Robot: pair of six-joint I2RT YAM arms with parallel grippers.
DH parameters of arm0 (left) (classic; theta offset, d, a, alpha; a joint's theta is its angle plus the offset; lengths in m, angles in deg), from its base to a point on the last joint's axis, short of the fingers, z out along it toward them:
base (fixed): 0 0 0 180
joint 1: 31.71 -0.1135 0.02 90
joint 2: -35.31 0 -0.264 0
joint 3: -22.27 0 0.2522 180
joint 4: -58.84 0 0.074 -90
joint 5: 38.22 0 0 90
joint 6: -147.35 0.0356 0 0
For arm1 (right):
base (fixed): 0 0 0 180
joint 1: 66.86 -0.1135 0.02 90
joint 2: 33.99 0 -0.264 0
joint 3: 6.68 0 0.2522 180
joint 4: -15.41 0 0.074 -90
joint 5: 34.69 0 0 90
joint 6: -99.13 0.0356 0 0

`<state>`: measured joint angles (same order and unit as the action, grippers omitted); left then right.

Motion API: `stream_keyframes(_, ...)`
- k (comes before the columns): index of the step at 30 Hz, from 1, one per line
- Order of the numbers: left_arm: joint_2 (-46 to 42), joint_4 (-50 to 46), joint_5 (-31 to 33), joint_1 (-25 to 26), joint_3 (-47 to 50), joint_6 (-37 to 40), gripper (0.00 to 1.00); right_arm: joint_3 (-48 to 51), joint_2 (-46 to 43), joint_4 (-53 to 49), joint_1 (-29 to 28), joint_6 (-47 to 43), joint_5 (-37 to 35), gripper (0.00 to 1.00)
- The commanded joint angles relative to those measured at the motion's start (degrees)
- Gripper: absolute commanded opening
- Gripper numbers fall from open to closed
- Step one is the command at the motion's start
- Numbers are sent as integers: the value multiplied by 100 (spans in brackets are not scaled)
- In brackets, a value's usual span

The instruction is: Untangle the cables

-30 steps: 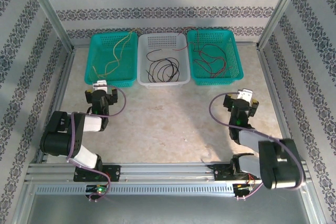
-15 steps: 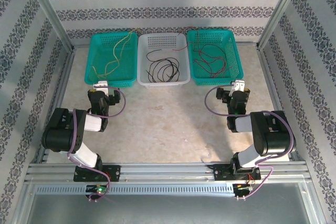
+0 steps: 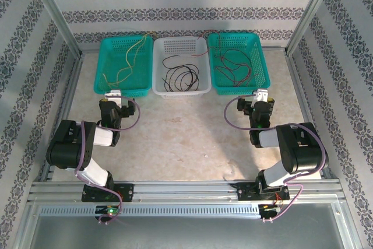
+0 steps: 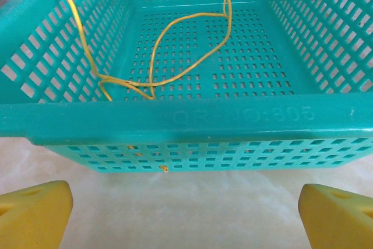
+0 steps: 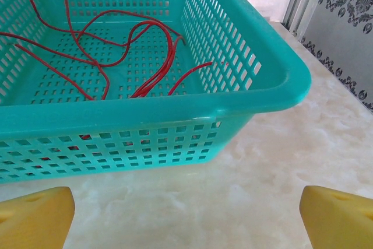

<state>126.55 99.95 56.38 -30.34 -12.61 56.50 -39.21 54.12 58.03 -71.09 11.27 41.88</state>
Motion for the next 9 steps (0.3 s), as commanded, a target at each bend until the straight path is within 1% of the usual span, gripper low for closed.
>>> stream_keyframes(1,25,54,-152,-75,-72,61,99,-57,-26,66,63,-2,51,98)
stream_keyframes(2,26,52,-152,-75,-69,65,99,-57,-11,35,67,13,75,98)
stream_keyframes(4,25,46,-159,-75,-76,61,99,-265,-8,-170,298,116,538,98)
stream_keyframes(9,29,50,-170,-75,-72,58,99,-198,-42,-73,230,60,473,99)
